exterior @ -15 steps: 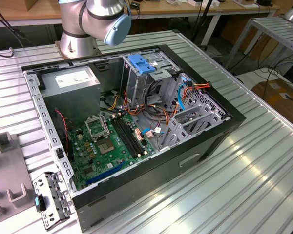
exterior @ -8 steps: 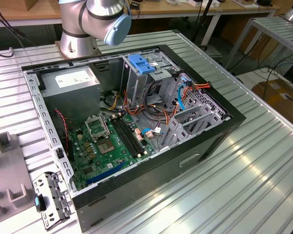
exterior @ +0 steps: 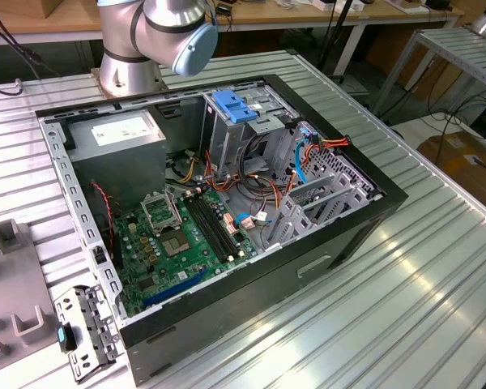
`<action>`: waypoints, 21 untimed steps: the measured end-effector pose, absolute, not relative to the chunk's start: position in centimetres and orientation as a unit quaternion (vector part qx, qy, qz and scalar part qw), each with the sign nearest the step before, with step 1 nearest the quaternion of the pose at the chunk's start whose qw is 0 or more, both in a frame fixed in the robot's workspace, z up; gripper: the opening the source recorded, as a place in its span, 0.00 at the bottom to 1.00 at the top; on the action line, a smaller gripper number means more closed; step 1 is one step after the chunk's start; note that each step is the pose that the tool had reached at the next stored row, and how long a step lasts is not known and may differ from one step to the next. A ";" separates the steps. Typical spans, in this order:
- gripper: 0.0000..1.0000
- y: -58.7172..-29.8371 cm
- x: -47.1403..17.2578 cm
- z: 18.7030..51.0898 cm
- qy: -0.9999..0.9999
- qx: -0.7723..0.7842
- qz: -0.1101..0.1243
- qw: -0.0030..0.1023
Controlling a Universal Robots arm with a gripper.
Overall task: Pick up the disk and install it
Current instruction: 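Pick up the disk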
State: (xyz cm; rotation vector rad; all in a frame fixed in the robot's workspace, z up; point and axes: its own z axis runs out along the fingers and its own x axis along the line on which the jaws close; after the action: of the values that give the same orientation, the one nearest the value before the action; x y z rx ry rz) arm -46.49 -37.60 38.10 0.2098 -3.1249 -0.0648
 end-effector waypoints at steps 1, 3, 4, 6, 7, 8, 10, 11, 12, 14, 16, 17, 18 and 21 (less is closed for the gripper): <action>0.11 -37.6 -46.5 38.1 -0.997 0.076 -0.021 0.005; 0.11 -37.6 -46.5 38.1 -0.995 0.094 -0.021 0.005; 0.11 -37.6 -46.5 38.1 -0.994 0.103 -0.020 0.005; 0.11 -37.6 -46.5 38.1 -0.993 0.120 -0.020 0.006; 0.11 -37.6 -46.5 38.1 -0.992 0.128 -0.020 0.006; 0.11 -37.6 -46.5 38.1 -0.991 0.136 -0.020 0.006; 0.11 -37.6 -46.5 38.1 -0.988 0.155 -0.020 0.006; 0.11 -37.6 -46.5 38.1 -0.985 0.168 -0.020 0.007; 0.11 -37.6 -46.5 38.1 -0.984 0.177 -0.020 0.007; 0.11 -37.6 -46.5 38.1 -0.979 0.201 -0.020 0.007; 0.11 -37.6 -46.5 38.1 -0.976 0.218 -0.020 0.008; 0.11 -37.6 -46.5 38.1 -0.972 0.234 -0.020 0.008; 0.11 -37.6 -46.5 38.1 -0.968 0.251 -0.019 0.008; 0.11 -37.6 -46.5 38.1 -0.958 0.284 -0.019 0.009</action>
State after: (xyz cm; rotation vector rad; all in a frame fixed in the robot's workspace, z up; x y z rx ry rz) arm -46.48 -37.61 38.08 0.8885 -2.9942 -0.0599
